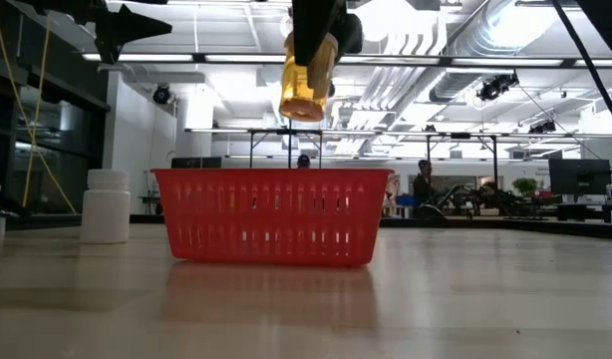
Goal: Pick and place pill bottles into a basket
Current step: Put the orange pill bottle into the red bin
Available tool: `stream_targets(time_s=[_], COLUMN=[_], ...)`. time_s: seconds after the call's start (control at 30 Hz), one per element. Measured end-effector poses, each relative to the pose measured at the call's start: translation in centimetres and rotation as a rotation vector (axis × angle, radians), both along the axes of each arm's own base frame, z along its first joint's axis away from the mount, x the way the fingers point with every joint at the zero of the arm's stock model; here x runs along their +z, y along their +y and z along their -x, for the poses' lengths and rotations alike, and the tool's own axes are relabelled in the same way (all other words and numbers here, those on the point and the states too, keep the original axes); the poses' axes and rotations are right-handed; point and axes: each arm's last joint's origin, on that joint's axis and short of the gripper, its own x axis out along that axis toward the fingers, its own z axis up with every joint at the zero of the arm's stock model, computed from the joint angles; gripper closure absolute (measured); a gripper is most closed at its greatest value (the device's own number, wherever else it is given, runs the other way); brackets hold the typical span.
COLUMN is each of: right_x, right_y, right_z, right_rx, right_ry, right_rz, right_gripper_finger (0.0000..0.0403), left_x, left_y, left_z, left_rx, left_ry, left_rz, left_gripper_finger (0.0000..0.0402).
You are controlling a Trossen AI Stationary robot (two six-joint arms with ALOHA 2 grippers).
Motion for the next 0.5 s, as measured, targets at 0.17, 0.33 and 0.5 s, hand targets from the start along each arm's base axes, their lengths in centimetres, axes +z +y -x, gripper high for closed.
stream_targets(time_s=[0.17, 0.33, 0.5], right_x=[0.00, -0.09, -0.81], right_y=[0.09, 0.70, 0.99], right_z=[0.20, 0.02, -0.13], right_rx=[0.002, 0.014, 0.042], right_ry=[0.008, -0.019, 0.006], right_rz=[0.042, 0.059, 0.073], right_gripper_finger=[0.0203, 0.0203, 0.0203], left_x=[0.00, 0.00, 0.00], left_y=[0.00, 0.00, 0.01], left_z=[0.01, 0.00, 0.00], left_rx=[0.001, 0.002, 0.003], left_ry=[0.000, 0.000, 0.000], left_rz=[0.000, 0.000, 0.000], left_gripper_finger=[0.0163, 0.0163, 0.0163])
